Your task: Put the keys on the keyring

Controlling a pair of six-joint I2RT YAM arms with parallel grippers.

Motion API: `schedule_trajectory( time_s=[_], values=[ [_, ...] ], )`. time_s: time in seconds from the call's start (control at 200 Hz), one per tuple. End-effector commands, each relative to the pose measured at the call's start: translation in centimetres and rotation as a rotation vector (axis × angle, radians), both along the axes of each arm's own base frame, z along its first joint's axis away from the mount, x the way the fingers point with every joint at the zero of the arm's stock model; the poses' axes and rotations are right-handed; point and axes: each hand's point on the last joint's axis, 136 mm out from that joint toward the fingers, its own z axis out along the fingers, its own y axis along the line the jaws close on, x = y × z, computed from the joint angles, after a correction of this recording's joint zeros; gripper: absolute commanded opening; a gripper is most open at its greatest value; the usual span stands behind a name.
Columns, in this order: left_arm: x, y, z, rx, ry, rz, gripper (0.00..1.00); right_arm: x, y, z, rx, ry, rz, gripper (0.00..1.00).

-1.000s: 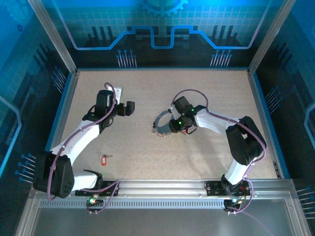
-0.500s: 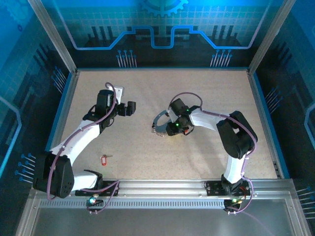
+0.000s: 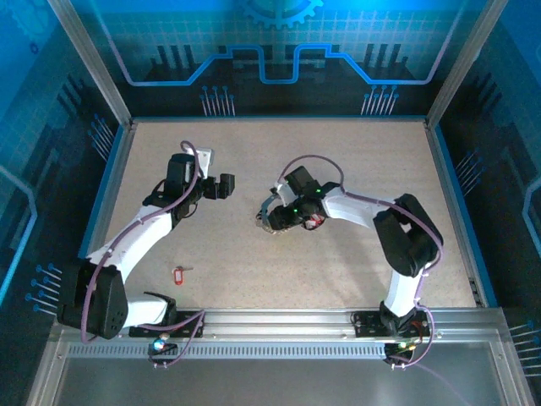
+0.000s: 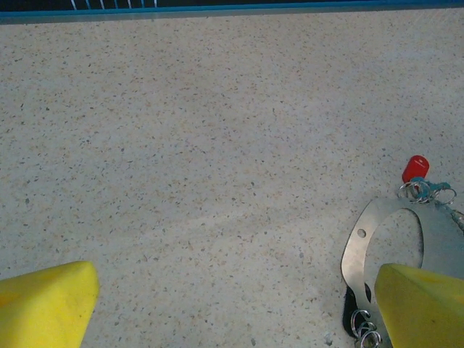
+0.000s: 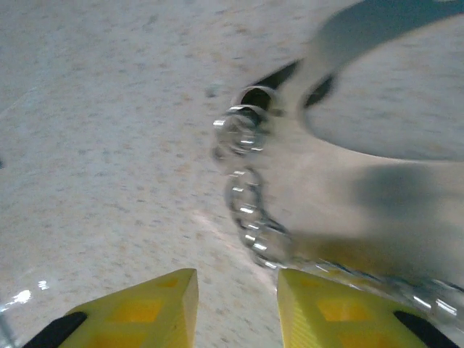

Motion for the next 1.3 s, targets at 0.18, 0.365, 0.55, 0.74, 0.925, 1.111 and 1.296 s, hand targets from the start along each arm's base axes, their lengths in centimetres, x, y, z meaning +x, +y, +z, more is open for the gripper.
schedule_trajectory(
  time_s=[0.18, 0.365, 0.55, 0.74, 0.925, 1.111, 1.296],
  values=[
    [0.2, -0.8, 1.0, -0.033, -0.009, -0.014, 0.99, 0.2, -6.7, -1.4, -0.427, -0.096, -0.064, 0.29],
    [0.2, -0.7, 1.0, -0.033, -0.006, -0.006, 0.99, 0.5, -5.2, -1.9, -0.462, -0.116, -0.040, 0.25],
    [0.3, -0.9, 0.9, -0.035, 0.002, -0.010, 0.99, 0.8, -4.2, -2.7, -0.461, -0.112, -0.013, 0.28],
    [0.1, -0.7, 1.4, -0.026, -0.009, -0.005, 0.99, 1.1, -3.8, -3.6, -0.478, -0.111, -0.003, 0.35],
    [0.1, -0.5, 1.6, -0.017, -0.016, -0.003, 0.99, 1.4, -3.9, -4.3, -0.521, -0.118, -0.012, 0.28],
    [0.1, -0.6, 1.5, -0.014, -0.015, -0.007, 0.99, 1.8, -4.4, -4.1, -0.586, -0.171, -0.020, 0.26],
    [0.1, -0.5, 1.6, -0.011, -0.018, -0.007, 0.99, 2.2, -4.8, -3.7, -0.648, -0.227, -0.024, 0.28]
  ],
)
